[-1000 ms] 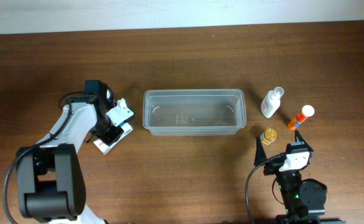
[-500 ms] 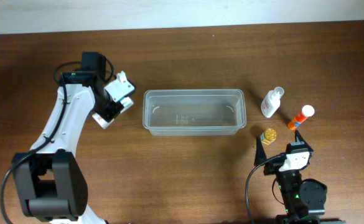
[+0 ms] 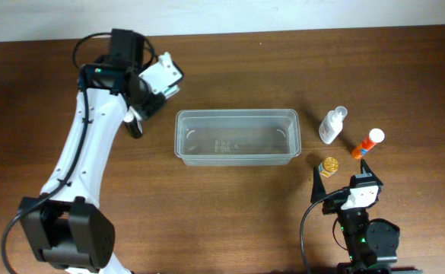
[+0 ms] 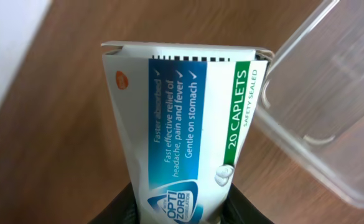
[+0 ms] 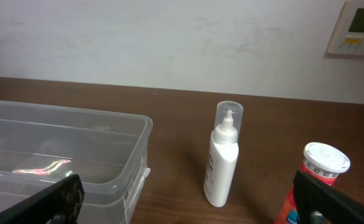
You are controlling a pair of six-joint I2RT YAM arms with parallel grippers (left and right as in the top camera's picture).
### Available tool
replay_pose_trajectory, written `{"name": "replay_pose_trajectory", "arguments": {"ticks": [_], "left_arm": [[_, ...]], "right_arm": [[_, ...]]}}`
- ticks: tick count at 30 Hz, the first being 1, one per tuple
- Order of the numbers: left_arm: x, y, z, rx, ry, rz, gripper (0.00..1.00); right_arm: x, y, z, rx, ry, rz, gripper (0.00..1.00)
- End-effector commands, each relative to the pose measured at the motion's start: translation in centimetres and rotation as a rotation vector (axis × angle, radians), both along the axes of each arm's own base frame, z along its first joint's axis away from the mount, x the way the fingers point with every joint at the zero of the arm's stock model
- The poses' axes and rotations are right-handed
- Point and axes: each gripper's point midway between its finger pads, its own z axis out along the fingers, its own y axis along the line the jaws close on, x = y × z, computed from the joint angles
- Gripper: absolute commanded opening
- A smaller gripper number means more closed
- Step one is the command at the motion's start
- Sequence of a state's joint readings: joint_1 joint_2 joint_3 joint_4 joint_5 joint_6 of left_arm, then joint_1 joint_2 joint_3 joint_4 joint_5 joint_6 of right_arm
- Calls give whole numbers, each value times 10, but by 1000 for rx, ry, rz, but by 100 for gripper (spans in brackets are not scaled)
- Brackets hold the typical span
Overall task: Pack container
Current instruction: 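Lift the Panadol box and carry it over the clear container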
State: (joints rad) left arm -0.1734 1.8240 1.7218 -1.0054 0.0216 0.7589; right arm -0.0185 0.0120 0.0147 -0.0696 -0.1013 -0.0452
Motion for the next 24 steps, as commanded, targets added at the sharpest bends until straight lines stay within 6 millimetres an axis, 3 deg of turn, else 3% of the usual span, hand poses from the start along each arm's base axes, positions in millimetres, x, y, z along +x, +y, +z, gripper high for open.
{"name": "replay_pose_trajectory", "arguments": {"ticks": [1,15,24], "left_arm": [[4,-23,12,-12,-36,-47,34],[-20,-107,12,-3,-57,-279,34],[-31,-134,-2,-82,3,-351,35]], "right_arm": [[0,-3,-3,1,1,-16,98],[0,-3,-3,1,1,-16,98],[0,-3,-3,1,1,-16,98]]}}
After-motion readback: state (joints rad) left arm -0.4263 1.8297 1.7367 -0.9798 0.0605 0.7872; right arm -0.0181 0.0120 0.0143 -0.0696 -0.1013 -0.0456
